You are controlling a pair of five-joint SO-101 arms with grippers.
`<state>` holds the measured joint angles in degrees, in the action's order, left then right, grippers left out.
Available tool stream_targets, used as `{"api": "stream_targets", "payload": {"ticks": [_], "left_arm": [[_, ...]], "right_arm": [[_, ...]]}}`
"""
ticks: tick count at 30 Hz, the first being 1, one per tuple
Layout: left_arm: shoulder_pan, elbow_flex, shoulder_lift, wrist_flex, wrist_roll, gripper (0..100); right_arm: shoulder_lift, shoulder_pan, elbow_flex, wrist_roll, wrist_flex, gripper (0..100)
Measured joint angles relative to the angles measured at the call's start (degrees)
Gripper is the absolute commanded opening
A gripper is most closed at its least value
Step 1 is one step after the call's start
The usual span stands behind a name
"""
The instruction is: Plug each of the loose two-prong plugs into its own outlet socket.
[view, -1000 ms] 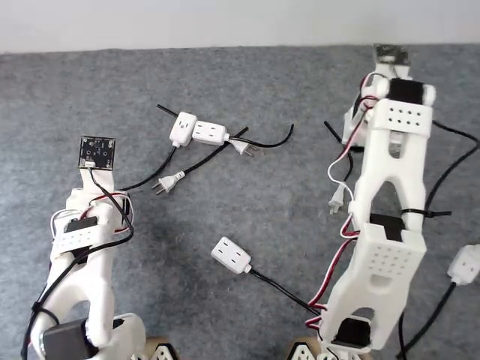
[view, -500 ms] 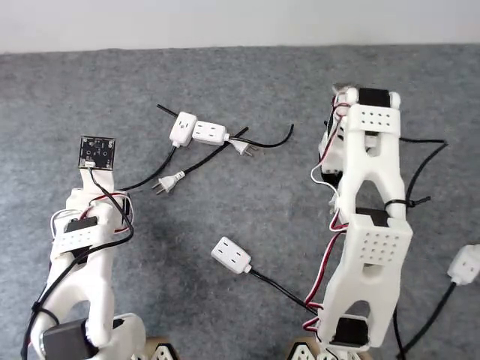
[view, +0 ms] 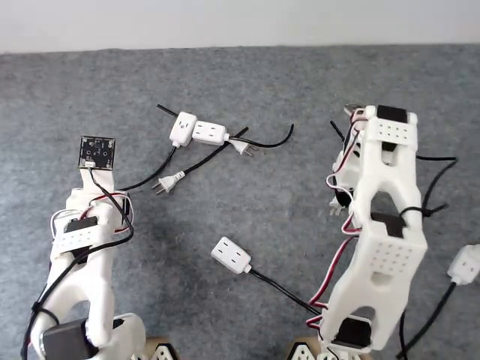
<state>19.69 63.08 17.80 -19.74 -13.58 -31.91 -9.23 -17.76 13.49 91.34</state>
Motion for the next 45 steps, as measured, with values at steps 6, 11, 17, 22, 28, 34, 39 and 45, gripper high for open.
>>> {"api": "stream_targets", "payload": {"ticks": [6, 11, 17, 22, 28, 34, 39, 45], "left_arm": [[0.00, 0.00, 0.00, 0.00, 0.00, 14], [0.00, 0.00, 0.00, 0.00, 0.00, 14], [0.00, 0.00, 0.00, 0.00, 0.00, 14], [0.00, 0.00, 0.00, 0.00, 0.00, 14], [0.00, 0.00, 0.00, 0.00, 0.00, 14], [0.00, 0.00, 0.00, 0.00, 0.00, 14], [0.00, 0.00, 0.00, 0.00, 0.00, 14], [0.00, 0.00, 0.00, 0.00, 0.00, 14]], "right_arm": [[16.18, 1.32, 21.54, -0.35, -13.10, 0.9], [23.47, 1.85, 28.04, -0.79, -17.49, 0.9], [24.09, 2.81, 28.57, -0.79, -20.13, 0.9], [19.34, 2.90, 28.57, -0.79, -25.93, 0.9], [17.41, 2.46, 28.57, -0.79, -26.64, 0.9], [17.32, -0.53, 28.57, -0.18, -26.46, 0.9], [17.32, -2.02, 28.57, 0.26, -26.46, 0.9], [17.32, -2.11, 28.57, 0.26, -26.46, 0.9]]}}
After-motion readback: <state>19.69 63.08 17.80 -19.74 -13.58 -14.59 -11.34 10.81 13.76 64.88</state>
